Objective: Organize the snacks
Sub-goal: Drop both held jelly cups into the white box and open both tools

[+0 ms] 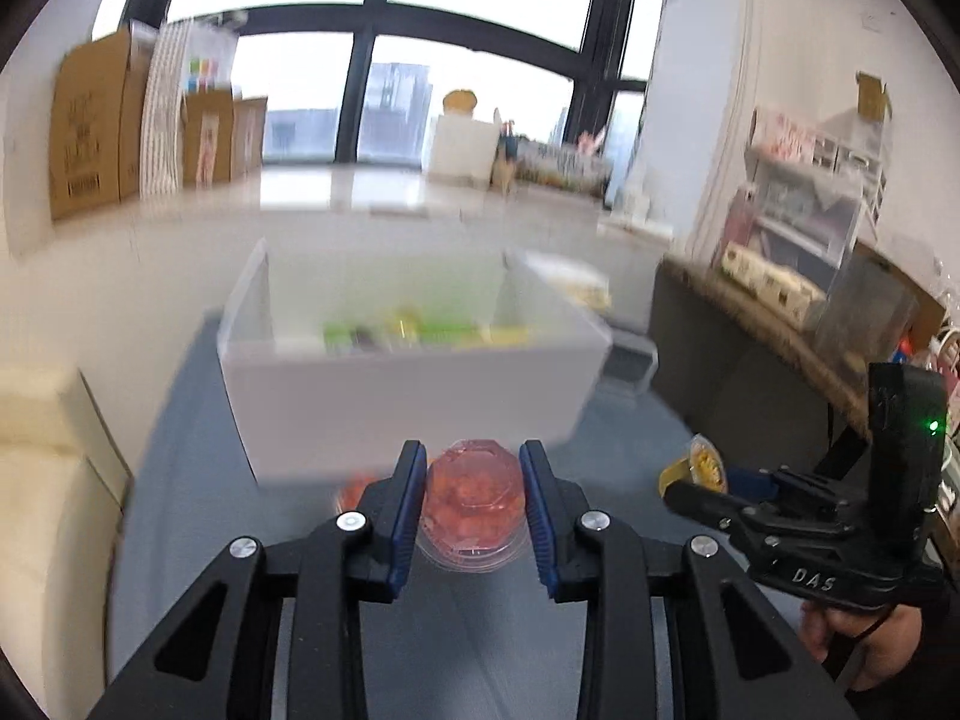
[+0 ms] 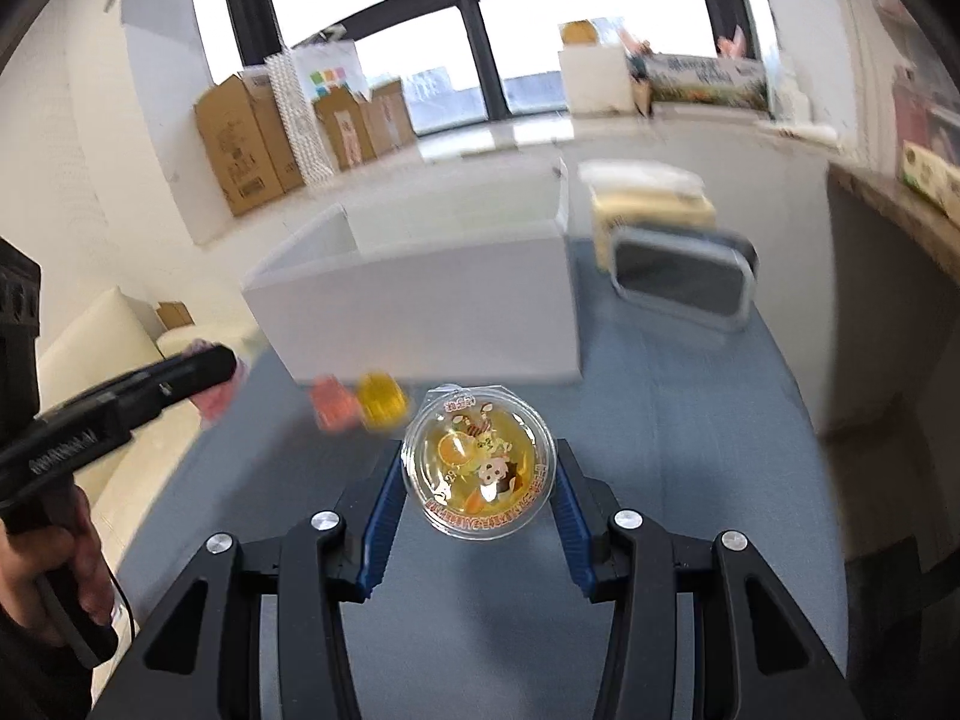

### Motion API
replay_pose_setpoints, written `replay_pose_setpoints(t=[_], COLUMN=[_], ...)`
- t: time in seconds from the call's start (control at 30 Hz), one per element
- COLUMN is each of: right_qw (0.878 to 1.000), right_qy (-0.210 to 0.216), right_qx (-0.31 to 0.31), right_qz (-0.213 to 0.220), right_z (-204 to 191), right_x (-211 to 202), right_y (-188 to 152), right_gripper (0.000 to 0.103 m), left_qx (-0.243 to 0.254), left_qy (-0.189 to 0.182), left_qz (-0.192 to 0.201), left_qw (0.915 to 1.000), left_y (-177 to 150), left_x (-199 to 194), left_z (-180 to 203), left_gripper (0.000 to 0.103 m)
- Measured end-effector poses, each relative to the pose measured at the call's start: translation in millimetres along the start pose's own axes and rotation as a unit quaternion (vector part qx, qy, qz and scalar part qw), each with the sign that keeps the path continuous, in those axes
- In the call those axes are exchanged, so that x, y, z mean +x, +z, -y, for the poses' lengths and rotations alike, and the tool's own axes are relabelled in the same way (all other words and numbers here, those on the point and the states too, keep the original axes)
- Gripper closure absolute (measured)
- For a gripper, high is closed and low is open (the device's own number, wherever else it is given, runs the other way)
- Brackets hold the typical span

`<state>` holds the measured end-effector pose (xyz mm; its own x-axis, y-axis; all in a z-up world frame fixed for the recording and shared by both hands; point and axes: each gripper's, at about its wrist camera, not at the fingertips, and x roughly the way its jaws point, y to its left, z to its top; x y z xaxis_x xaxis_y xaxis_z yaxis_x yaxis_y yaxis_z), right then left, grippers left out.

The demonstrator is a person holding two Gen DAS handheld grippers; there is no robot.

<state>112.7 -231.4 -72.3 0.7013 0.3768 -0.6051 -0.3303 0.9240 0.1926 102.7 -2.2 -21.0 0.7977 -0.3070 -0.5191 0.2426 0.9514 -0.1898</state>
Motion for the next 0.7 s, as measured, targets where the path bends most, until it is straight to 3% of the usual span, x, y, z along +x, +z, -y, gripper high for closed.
replay_pose_setpoints(t=[0.17,0.33,0.47,0.7], right_qw=[0.999,0.998,0.998,0.999], right_qy=[0.018,0.020,0.011,-0.016], right_qx=[-0.021,-0.038,-0.043,-0.030], right_qz=[0.042,0.055,0.038,-0.001], right_z=[-19,-32,-33,-14], right_x=[0,19,56,109], right_y=[56,104,133,144], right_gripper=[0.053,0.053,0.053,0.053], left_qx=[0.011,0.014,0.005,-0.004], left_qy=[0.012,0.027,0.041,0.068], left_qz=[0.035,0.039,0.015,-0.020], left_qw=[0.9993,0.9988,0.9990,0.9975], left_y=[49,84,100,95], left_x=[-2,23,69,120], left_z=[-8,-23,-46,-73], left_gripper=[0.067,0.067,0.067,0.066])
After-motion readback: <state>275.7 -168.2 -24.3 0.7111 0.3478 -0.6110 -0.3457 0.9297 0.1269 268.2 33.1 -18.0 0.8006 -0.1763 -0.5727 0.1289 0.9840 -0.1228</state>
